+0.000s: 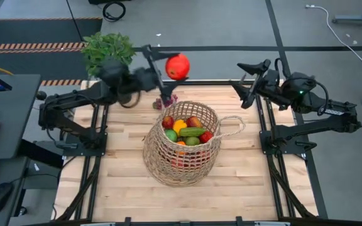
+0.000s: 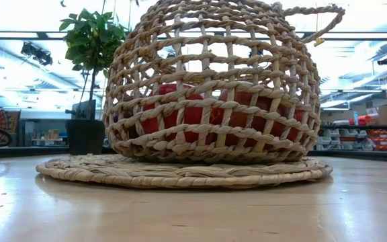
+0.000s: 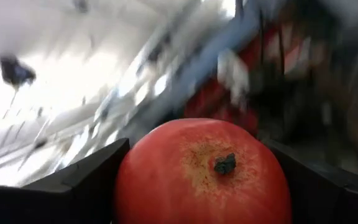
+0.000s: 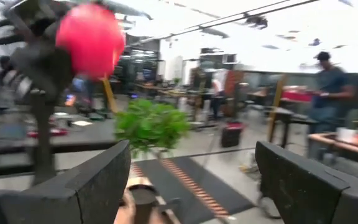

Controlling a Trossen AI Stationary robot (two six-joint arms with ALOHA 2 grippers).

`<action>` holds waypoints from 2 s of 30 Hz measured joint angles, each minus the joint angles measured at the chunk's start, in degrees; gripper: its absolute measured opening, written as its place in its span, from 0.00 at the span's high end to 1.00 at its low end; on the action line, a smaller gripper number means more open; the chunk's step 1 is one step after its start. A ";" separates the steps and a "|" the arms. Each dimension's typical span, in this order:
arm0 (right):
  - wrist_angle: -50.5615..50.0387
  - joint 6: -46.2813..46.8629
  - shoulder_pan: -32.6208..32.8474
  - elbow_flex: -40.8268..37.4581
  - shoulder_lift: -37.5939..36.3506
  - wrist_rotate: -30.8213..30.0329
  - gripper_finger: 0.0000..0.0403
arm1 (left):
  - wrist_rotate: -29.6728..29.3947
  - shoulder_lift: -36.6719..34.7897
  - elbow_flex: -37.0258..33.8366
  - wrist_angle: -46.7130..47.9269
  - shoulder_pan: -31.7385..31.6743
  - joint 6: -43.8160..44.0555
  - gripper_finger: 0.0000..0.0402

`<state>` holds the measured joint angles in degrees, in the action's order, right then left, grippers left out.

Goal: Build produce basket
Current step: Put the red apple into the brown basket

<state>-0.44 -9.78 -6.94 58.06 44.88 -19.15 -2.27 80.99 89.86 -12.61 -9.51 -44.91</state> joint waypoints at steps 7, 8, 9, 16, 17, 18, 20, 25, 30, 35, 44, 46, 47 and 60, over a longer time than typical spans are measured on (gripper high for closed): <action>3.08 -1.87 0.00 0.00 -0.04 -7.37 0.13 | -15.58 4.16 -0.02 14.13 4.79 -14.12 0.13; 3.40 -2.18 0.00 0.00 -0.04 -8.20 0.13 | -16.01 4.93 -0.02 15.35 5.66 -15.11 0.13; 3.59 -2.48 0.00 0.00 -0.06 -8.45 0.13 | -16.13 5.62 -0.02 16.46 6.57 -15.98 0.13; 3.42 -1.57 0.00 0.00 -0.04 -8.66 0.13 | -22.24 11.25 -0.04 15.98 11.86 -15.98 0.13; 3.42 -0.81 0.01 0.00 -0.04 -8.66 0.13 | -24.59 12.19 0.04 15.99 12.26 -16.04 0.13; 3.42 -0.36 0.00 0.00 -0.04 -8.68 0.13 | -26.74 13.29 0.28 16.40 12.56 -16.47 0.13; 3.49 0.65 0.02 0.00 -0.04 -8.64 0.13 | -30.87 15.75 1.96 16.71 13.02 -17.80 0.13; 3.85 1.22 0.02 0.00 -0.07 -8.05 0.13 | -41.48 22.80 13.29 20.45 13.39 -13.95 0.13; 3.84 3.25 0.07 0.00 -0.07 -8.03 0.13 | -42.47 29.40 23.05 39.47 12.83 -5.72 0.13; 3.46 7.02 0.09 0.00 -0.07 -7.79 0.13 | -37.96 31.45 24.46 51.05 12.89 1.40 0.13; 3.27 8.78 0.25 0.00 -0.06 -6.62 0.13 | -27.28 34.66 23.11 67.70 12.83 17.79 0.13; 3.29 8.78 0.24 0.00 -0.07 -5.31 0.13 | -26.93 35.70 23.06 69.11 12.61 21.79 0.12; 3.27 8.80 0.24 0.00 -0.01 -4.80 0.13 | -26.91 35.90 23.06 69.15 12.50 23.97 0.12; 2.39 11.49 0.24 0.00 0.09 -1.52 0.13 | -14.49 36.28 23.58 73.96 9.37 47.29 0.12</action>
<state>1.95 1.71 -6.70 58.06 44.97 -20.67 -16.76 117.27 113.45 61.35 -0.14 2.38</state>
